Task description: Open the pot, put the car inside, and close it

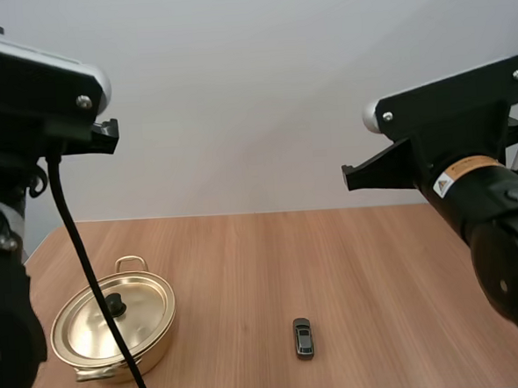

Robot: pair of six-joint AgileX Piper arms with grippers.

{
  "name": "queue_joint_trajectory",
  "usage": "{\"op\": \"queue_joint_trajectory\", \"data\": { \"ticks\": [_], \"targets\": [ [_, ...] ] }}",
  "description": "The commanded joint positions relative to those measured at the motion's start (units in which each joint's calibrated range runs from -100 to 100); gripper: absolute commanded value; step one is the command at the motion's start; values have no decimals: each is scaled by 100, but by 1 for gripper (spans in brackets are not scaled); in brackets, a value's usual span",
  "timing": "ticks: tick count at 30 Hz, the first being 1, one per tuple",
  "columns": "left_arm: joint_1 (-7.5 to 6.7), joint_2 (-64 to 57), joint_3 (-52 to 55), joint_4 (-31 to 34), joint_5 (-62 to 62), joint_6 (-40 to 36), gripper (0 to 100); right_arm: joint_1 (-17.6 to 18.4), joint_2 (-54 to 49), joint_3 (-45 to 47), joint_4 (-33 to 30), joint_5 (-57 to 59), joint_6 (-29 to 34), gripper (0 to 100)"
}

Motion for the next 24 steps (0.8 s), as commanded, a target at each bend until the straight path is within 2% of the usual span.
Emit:
{"op": "queue_joint_trajectory", "data": {
  "ticks": [1,3,6,9,11,12,14,16,17,19,20,24],
  "targets": [
    [3,684,-73,2615,8180,-4234,0,3,1105,-2366,2924,6425,-1137,0],
    [3,863,-73,2313,8694,-4102,0,3,1166,-2366,3247,6509,-1475,0],
    [3,974,-73,1879,9398,-3482,0,3,1221,-2366,3123,6532,-1487,0],
    [3,974,-73,1852,9747,-3322,0,3,1221,-2366,2872,6646,-1357,0],
    [3,974,-73,2055,9747,-3369,0,3,1221,-2366,2760,6842,-1253,0],
    [3,974,-73,2211,9747,-3410,3,3,1221,-2366,2747,6929,-1253,12],
    [3,974,-73,2524,9595,-3518,17,3,1221,-2366,2722,7082,-1263,45],
    [3,974,-73,2821,9368,-3516,37,3,1221,-2366,2770,7340,-1297,88],
    [3,974,-73,2949,9300,-3516,51,3,1221,-2366,2800,7443,-1297,100],
    [3,974,-121,3115,9300,-3516,86,3,1221,-2366,2867,7504,-1409,100],
    [3,974,-135,3190,9300,-3516,100,3,1221,-2366,2867,7530,-1410,100],
    [3,974,-206,3431,9300,-3516,100,3,1221,-2366,2945,7552,-1410,100]
  ]
}}
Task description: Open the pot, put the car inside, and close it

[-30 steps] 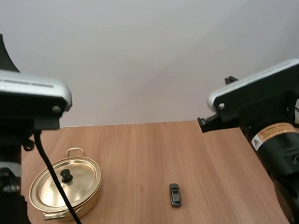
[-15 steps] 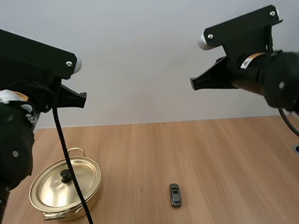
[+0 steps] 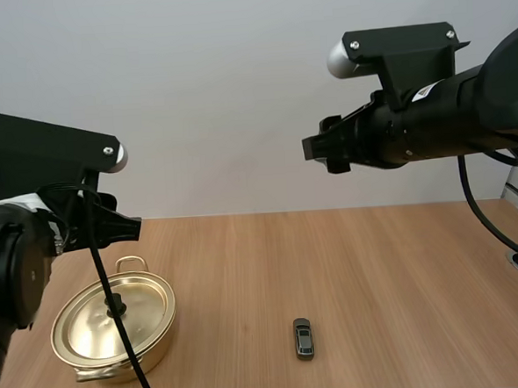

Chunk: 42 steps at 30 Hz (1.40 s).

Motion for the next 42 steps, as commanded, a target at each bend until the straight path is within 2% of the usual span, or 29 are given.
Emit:
{"op": "queue_joint_trajectory", "data": {
  "ticks": [1,10,14,19,27,42],
  "targets": [
    [3,0,-7,134,3044,-93,100,3,6,1,23,1289,-4,100],
    [3,0,-7,95,3571,-168,100,3,6,1,80,1294,171,100],
    [3,0,6,-229,3571,-144,100,3,6,1,400,1375,182,100],
    [3,211,129,-732,3185,13,100,3,6,1,401,1731,106,100],
    [3,1056,182,-589,2431,24,100,3,6,1,390,2120,107,100],
    [3,2203,182,-589,1856,-21,100,3,6,1,218,2233,107,100]
  ]
}}
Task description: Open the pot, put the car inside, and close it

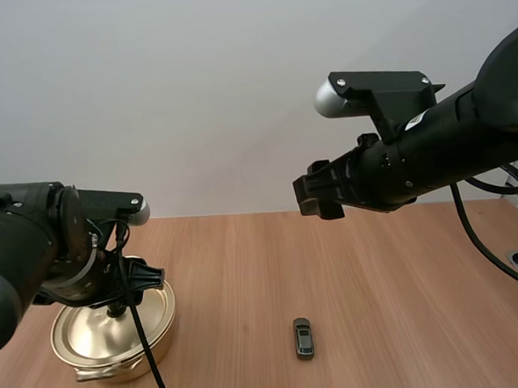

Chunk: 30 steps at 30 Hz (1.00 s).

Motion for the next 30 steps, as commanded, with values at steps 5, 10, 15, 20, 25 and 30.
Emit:
{"op": "queue_joint_trajectory", "data": {
  "ticks": [5,10,15,20,25,30],
  "targets": [
    [3,435,2,9,-431,-38,100,3,6,1,-6,2,-7,100],
    [3,901,2,9,-490,-38,100,3,6,1,-17,22,-7,100],
    [3,1073,2,9,-517,-38,100,3,6,1,-39,26,-7,100],
    [3,1079,2,9,-523,-38,100,3,6,1,-39,26,-7,100],
    [3,1079,2,-28,-482,-5,100,3,6,1,-39,26,-7,100],
    [3,1079,2,-28,-381,-61,73,3,6,1,-39,26,-7,100]
  ]
}}
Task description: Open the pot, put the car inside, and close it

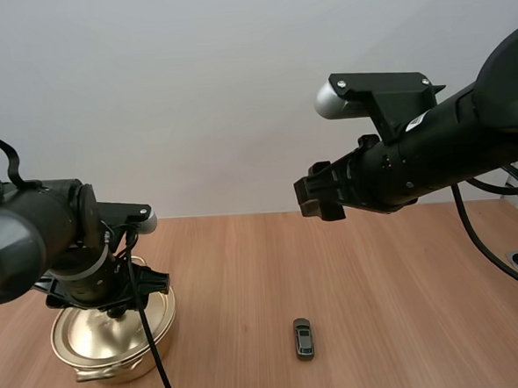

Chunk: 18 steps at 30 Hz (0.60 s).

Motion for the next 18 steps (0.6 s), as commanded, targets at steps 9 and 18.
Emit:
{"op": "queue_joint_trajectory", "data": {
  "ticks": [9,18],
  "targets": [
    [3,4,2,36,174,-241,26,3,6,1,-1,6,-7,100],
    [3,4,2,58,30,-241,24,3,6,1,-1,6,-7,100]
  ]
}}
